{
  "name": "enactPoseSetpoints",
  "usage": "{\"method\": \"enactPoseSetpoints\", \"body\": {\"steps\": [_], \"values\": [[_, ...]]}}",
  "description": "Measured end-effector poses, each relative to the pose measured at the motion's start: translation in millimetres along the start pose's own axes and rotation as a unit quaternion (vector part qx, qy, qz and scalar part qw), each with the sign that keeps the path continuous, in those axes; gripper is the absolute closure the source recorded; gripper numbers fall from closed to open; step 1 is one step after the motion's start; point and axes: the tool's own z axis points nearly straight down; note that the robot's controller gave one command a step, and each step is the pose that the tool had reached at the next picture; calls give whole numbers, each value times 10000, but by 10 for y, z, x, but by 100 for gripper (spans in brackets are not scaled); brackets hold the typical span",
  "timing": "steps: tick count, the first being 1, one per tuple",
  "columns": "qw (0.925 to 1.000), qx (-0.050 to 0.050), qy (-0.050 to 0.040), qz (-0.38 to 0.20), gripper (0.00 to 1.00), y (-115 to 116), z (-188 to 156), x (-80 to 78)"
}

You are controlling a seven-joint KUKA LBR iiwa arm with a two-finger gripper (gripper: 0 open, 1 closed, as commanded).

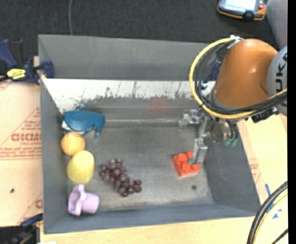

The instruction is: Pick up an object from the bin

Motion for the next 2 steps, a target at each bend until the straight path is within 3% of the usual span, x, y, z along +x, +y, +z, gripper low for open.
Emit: {"method": "enactPoseSetpoints", "body": {"steps": [1, 2], "values": [[10000, 6, -40, -11, 0, 0, -48, -12], [9993, 16, -57, -363, 0, -531, 1153, 112]]}}
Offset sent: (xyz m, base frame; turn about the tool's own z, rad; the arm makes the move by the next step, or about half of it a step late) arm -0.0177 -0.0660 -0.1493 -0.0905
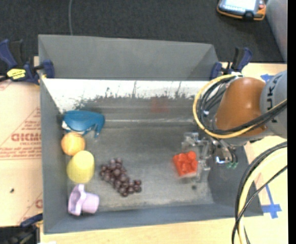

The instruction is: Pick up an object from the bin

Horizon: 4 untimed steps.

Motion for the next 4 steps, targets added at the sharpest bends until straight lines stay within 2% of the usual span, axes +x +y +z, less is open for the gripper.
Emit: {"method": "enactPoseSetpoints", "body": {"steps": [1, 2, 3, 4], "values": [[9996, -2, -31, -270, 0, -105, -506, 72], [10000, -8, 20, -45, 0, -68, 270, 44], [9997, 9, -93, 227, 0, -218, 333, 2], [10000, 12, -30, -6, 100, -109, 260, 18]]}}
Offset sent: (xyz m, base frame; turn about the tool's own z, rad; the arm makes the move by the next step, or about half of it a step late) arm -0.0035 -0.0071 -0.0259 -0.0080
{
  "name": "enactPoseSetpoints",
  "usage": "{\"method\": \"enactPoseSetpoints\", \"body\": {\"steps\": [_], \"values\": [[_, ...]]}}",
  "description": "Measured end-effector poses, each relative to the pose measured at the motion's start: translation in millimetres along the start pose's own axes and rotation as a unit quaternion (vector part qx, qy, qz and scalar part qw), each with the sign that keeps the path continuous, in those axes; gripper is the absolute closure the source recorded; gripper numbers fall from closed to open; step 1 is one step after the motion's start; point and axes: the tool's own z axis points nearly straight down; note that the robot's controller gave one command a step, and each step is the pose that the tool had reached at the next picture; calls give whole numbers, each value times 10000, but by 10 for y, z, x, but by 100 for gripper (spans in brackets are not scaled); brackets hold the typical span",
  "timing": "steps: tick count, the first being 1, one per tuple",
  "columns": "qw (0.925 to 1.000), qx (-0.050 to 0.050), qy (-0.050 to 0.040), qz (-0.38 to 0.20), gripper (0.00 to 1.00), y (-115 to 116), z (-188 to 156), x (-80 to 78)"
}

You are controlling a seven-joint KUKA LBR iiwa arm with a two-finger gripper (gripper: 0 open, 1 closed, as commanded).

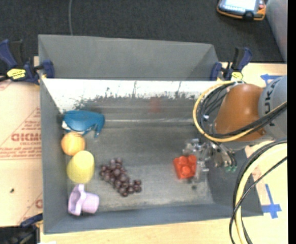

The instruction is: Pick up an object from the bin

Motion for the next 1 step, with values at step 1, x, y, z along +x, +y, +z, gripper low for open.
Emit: {"method": "enactPoseSetpoints", "body": {"steps": [1], "values": [[10000, 1, 0, -2, 100, -1, 0, 0]]}}
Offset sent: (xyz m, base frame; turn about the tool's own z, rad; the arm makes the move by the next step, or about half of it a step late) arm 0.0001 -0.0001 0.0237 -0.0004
